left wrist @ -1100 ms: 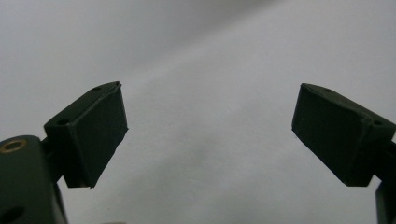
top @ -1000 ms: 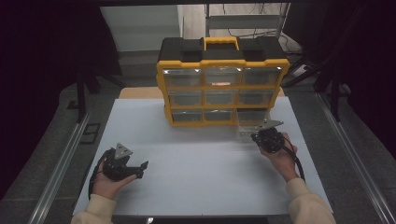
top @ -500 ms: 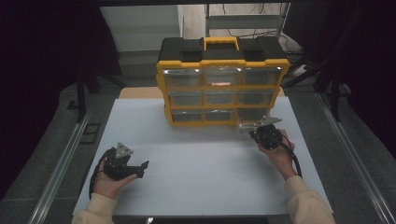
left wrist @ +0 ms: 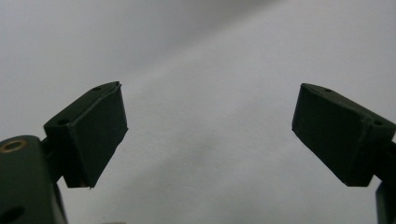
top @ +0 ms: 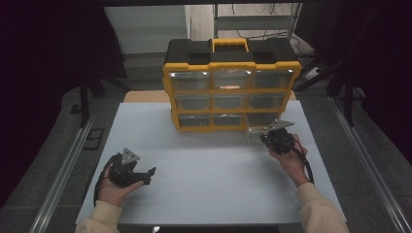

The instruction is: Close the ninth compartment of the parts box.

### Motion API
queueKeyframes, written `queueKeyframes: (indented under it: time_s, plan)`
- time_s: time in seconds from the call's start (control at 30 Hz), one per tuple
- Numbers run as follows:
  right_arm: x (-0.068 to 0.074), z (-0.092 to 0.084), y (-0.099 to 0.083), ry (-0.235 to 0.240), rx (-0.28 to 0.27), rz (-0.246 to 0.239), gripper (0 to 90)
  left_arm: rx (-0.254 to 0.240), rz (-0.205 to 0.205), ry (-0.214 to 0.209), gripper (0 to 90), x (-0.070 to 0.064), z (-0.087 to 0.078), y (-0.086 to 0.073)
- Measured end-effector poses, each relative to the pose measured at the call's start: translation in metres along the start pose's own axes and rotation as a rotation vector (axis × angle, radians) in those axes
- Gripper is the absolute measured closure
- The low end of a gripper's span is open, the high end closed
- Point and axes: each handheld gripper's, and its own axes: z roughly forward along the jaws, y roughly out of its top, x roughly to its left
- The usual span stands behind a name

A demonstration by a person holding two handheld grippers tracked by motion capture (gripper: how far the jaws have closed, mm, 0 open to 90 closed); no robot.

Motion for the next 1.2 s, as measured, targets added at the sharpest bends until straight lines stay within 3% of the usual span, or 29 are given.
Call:
queueKeyframes:
  time_s: [1.2]
  plan:
    - [-0.013,0.005,0.009,-0.029,-0.027,0.033,89.8,-0.001,0.008,0.019,10.8,-0.002,-0.002,0.000]
